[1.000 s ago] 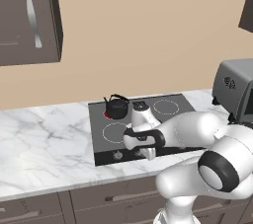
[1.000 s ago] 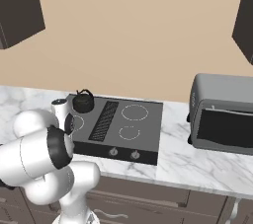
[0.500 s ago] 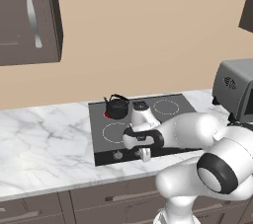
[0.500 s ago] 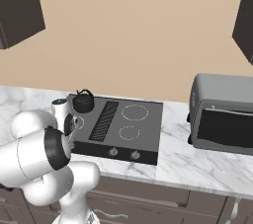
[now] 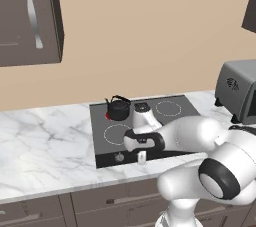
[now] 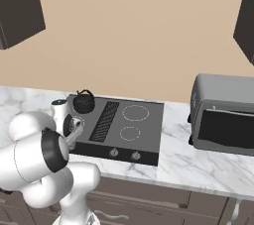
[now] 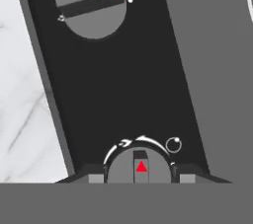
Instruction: The kettle is done boiling. Turn off the stove, then wait for 300 timesteps before moving the kettle to the dining table.
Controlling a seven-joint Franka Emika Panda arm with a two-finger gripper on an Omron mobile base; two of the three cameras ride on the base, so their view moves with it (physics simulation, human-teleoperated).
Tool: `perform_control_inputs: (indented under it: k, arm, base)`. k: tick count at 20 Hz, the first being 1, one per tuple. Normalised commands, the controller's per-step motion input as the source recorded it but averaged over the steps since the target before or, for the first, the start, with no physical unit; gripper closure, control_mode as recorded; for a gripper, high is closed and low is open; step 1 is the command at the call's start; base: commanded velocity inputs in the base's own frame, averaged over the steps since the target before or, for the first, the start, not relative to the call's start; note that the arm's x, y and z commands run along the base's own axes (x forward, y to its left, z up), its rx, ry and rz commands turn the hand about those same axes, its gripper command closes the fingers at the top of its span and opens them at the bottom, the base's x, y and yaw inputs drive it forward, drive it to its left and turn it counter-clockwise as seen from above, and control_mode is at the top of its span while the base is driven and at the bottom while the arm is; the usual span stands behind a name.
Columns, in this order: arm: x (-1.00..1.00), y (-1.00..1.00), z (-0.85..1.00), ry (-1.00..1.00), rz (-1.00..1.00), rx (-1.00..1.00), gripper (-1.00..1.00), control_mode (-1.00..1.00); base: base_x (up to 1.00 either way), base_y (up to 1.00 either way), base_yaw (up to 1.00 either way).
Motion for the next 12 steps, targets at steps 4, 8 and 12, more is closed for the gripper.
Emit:
perform_control_inputs:
  k: [4, 8, 12]
  arm:
    - [-0.09, 0.0, -0.01, 0.0, -0.31, 0.0, 1.0, -1.0]
    - [-0.1, 0.0, 0.0, 0.0, -0.31, 0.01, 1.0, -1.0]
    - [-0.08, 0.0, 0.0, 0.0, -0.32, 0.02, 1.0, -1.0]
  base:
    - [0.0, 0.0, 0.0]
    - [0.0, 0.0, 0.0]
    - [0.0, 0.0, 0.0]
